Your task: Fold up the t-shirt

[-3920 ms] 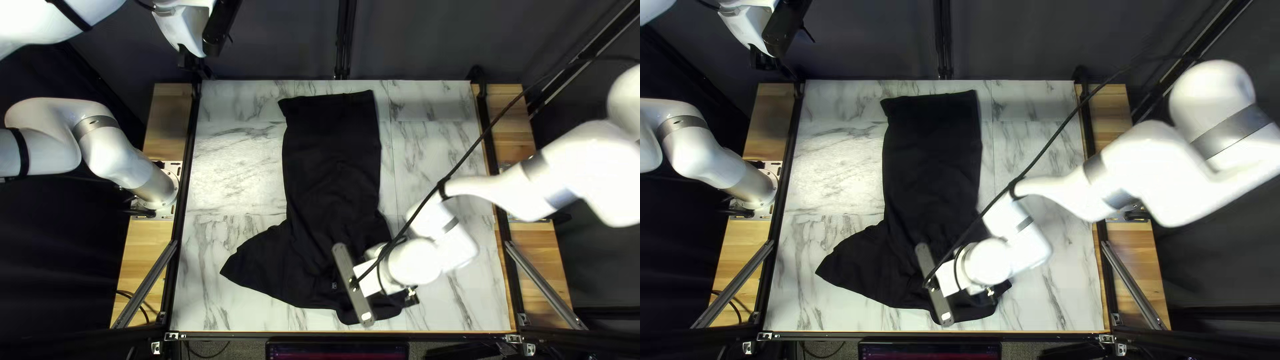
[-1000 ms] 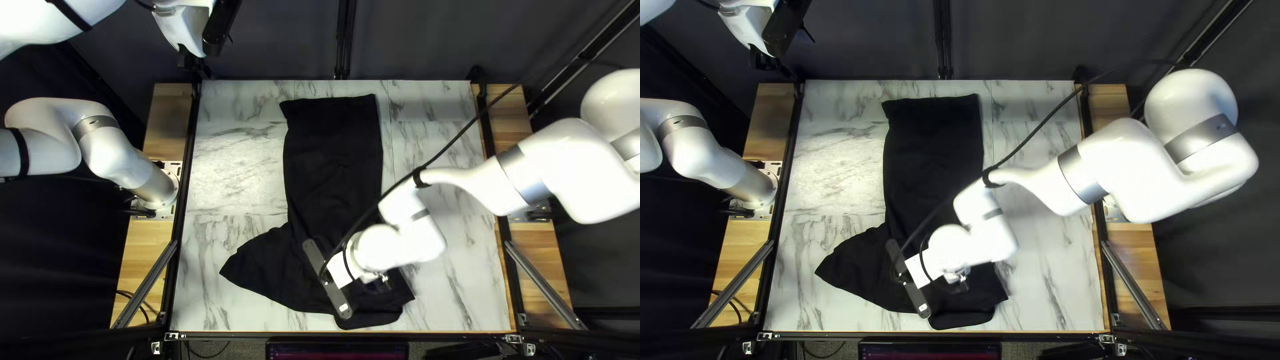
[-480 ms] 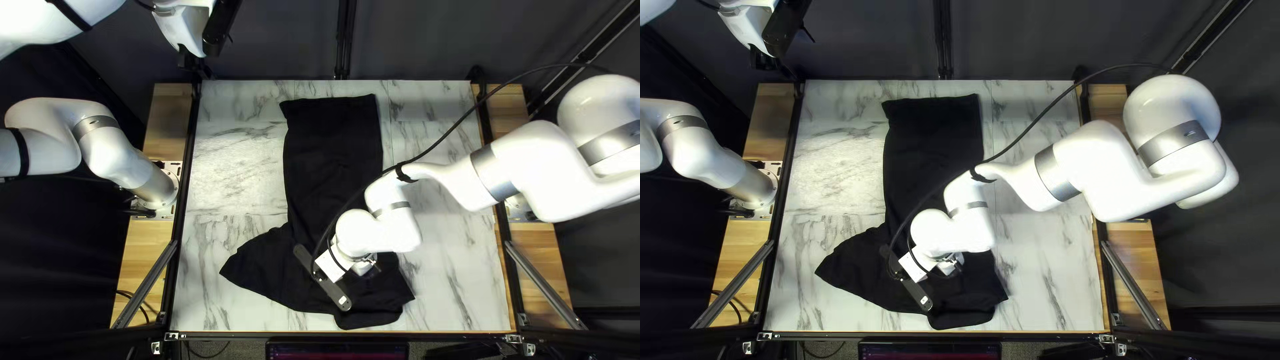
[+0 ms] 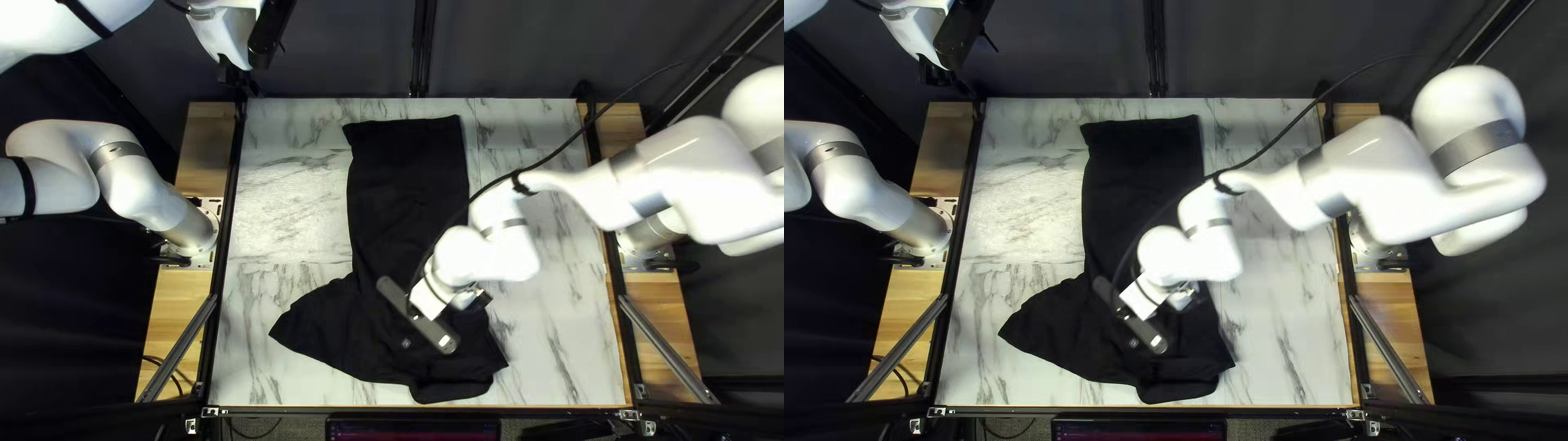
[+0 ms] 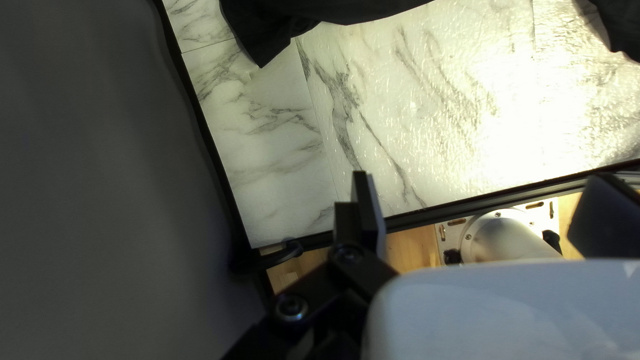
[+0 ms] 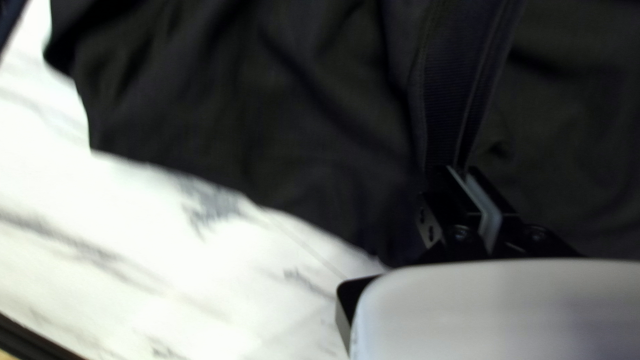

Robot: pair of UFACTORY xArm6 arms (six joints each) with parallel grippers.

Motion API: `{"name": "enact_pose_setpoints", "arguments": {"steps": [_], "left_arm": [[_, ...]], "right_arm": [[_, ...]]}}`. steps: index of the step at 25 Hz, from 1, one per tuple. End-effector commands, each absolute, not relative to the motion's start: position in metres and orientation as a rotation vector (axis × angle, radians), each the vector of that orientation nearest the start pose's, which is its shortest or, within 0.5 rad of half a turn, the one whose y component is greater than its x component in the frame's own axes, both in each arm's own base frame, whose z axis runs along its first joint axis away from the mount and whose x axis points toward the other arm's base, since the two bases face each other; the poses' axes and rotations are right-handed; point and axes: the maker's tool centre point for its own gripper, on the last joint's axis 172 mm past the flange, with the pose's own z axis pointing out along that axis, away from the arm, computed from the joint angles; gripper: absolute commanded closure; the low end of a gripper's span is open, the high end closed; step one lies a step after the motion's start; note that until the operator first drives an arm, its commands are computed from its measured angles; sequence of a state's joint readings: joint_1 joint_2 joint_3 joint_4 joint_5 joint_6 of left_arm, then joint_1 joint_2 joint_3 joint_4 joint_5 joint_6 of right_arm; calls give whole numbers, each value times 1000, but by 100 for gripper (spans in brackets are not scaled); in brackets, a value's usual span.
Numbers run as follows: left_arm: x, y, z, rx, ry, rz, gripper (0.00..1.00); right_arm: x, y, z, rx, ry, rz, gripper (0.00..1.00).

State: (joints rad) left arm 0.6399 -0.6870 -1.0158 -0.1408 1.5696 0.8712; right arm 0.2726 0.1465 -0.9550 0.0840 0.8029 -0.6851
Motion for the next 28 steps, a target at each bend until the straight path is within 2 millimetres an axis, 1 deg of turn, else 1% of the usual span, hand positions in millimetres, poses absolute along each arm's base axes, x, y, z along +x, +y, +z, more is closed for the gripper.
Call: {"name": "enact_pose_setpoints", "arguments": {"steps": [1, 2, 4, 5, 6, 8, 9, 10, 11, 12, 13, 14, 15, 16, 17, 19, 20, 21, 22, 24, 25, 27, 28], "left_arm": [[264, 149, 389, -3115, 377, -304, 0], [264, 149, 389, -3115, 377, -304, 0], [264, 149, 389, -3115, 377, -304, 0], [264, 149, 389, -3115, 377, -304, 0], [264, 149, 389, -3115, 377, -304, 0], [264, 149, 389, -3115, 377, -304, 0], [264, 149, 389, -3115, 377, -304, 0], [264, 149, 389, -3115, 377, -304, 0], [264, 149, 389, -3115, 377, -304, 0], [264, 149, 389, -3115, 377, -304, 0], [264, 149, 389, -3115, 377, -304, 0], [264, 149, 389, -3115, 377, -304, 0], [264, 149, 389, -3115, 377, -304, 0], [264, 149, 389, -3115, 377, -304, 0], [264, 149, 389, -3115, 377, -304, 0], [264, 149, 389, -3115, 377, -304, 0], [264, 149, 389, -3115, 377, -304, 0], [264, 149, 389, -3115, 377, -304, 0], [264, 149, 389, -3115, 377, -304, 0], [264, 149, 389, -3115, 377, -304, 0], [264, 149, 389, -3115, 377, -304, 0], [264, 149, 389, -3115, 377, -304, 0], [264, 149, 389, -3115, 377, -304, 0]], "right_arm": [[462, 160, 102, -2874, -1230, -90, 0], [466, 168, 105, -2929, -1160, -95, 0], [472, 176, 108, -3005, -1048, -80, 0], [481, 184, 114, -3065, -936, -72, 0], [486, 189, 116, -3089, -886, -72, 0], [509, 206, 122, -3151, -729, -49, 0], [514, 210, 122, -3161, -692, -40, 0], [530, 217, 121, -3175, -628, -12, 0], [536, 220, 120, -3178, -603, 4, 0], [548, 223, 116, -3183, -557, 36, 0], [557, 223, 112, -3182, -523, 56, 0], [561, 223, 110, -3182, -503, 68, 0], [568, 221, 101, -3194, -437, 107, 0], [570, 221, 99, -3199, -409, 121, 0], [572, 218, 92, -3219, -324, 152, 0], [571, 215, 86, -3252, -211, 178, 0], [569, 213, 83, -3278, -120, 191, 0], [567, 211, 81, -3296, -64, 197, 0], [561, 207, 78, -3324, 41, 202, 0], [552, 201, 75, -3355, 174, 198, 0], [545, 198, 74, -3373, 267, 181, 0], [540, 198, 75, -3394, 371, 138, 0], [538, 202, 76, -3405, 416, 101, 0]]}}
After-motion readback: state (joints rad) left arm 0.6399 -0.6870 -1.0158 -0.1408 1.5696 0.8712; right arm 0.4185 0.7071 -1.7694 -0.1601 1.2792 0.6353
